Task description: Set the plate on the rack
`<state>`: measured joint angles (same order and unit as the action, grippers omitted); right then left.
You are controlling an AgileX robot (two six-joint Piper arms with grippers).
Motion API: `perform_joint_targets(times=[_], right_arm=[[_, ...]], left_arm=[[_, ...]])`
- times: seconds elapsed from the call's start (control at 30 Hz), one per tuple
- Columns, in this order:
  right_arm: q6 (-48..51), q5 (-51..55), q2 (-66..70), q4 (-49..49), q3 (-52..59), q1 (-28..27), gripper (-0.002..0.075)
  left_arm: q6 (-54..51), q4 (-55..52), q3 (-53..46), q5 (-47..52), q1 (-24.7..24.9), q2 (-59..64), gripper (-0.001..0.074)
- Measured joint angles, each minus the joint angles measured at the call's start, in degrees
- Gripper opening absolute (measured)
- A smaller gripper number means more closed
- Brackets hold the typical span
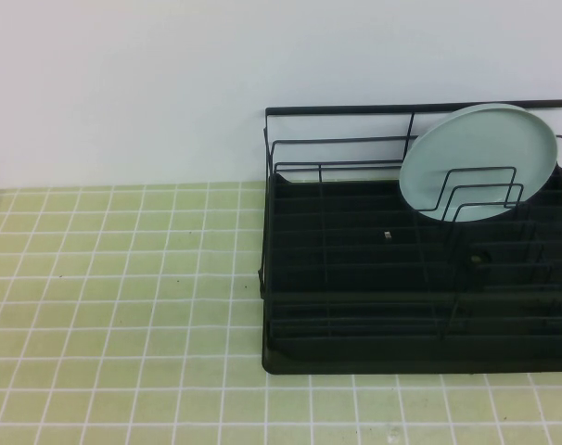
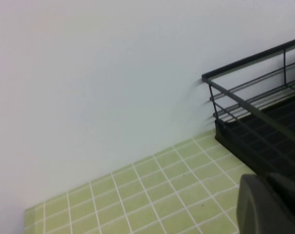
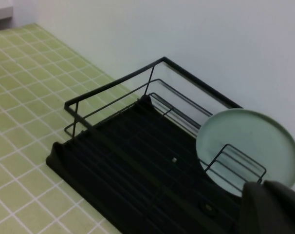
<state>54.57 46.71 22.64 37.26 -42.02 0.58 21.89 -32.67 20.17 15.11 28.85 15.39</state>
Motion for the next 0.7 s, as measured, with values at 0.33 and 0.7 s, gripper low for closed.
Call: perform_joint_targets(times=[0.33, 0.7], right_arm=[[-4.9, 0.7, -12.4, 0.0, 10.9, 0.0, -0.0001], [-5.1, -1.3, -13.9, -0.5, 13.2, 0.0, -0.0001]], left_arm=[[0.4, 0.1, 0.0, 0.7, 0.0, 0.0, 0.0000], [0.4, 0.1, 0.0, 0.7, 0.0, 0.0, 0.0000]])
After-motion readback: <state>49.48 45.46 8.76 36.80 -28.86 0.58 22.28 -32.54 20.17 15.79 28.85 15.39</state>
